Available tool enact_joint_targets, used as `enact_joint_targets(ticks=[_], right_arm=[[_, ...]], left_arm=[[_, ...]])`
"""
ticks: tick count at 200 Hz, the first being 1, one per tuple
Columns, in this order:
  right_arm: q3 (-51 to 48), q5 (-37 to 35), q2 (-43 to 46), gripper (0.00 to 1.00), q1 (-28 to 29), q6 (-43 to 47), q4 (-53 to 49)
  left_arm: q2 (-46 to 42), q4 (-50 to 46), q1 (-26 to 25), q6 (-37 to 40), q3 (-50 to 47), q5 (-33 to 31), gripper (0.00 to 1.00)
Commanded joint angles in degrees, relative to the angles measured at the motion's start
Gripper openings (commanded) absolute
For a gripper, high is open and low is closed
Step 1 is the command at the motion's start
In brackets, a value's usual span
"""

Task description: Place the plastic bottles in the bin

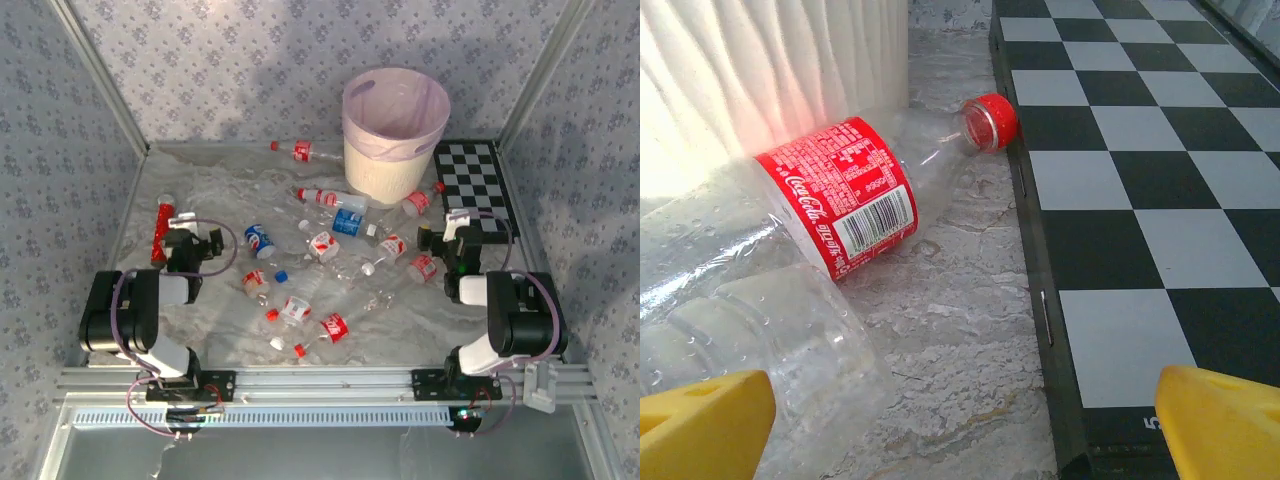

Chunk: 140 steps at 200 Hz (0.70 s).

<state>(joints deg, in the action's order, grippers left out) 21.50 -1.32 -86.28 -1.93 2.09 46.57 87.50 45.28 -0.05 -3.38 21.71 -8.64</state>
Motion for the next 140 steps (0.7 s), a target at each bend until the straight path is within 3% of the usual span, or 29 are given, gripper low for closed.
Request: enact_joint_targets(ticks=[1, 140], right_arm=[[1.1, -1.3, -0.9, 1.00, 0.3, -0.6, -0.5], [1.3, -0.6, -1.0, 1.00, -0.1, -0.9, -1.0]], left_arm=[[0.5, 2.4, -0.3, 0.8, 1.5, -0.6, 1.00], [0.4, 1.7, 0.3, 0.5, 1.8, 0.9, 1.00]])
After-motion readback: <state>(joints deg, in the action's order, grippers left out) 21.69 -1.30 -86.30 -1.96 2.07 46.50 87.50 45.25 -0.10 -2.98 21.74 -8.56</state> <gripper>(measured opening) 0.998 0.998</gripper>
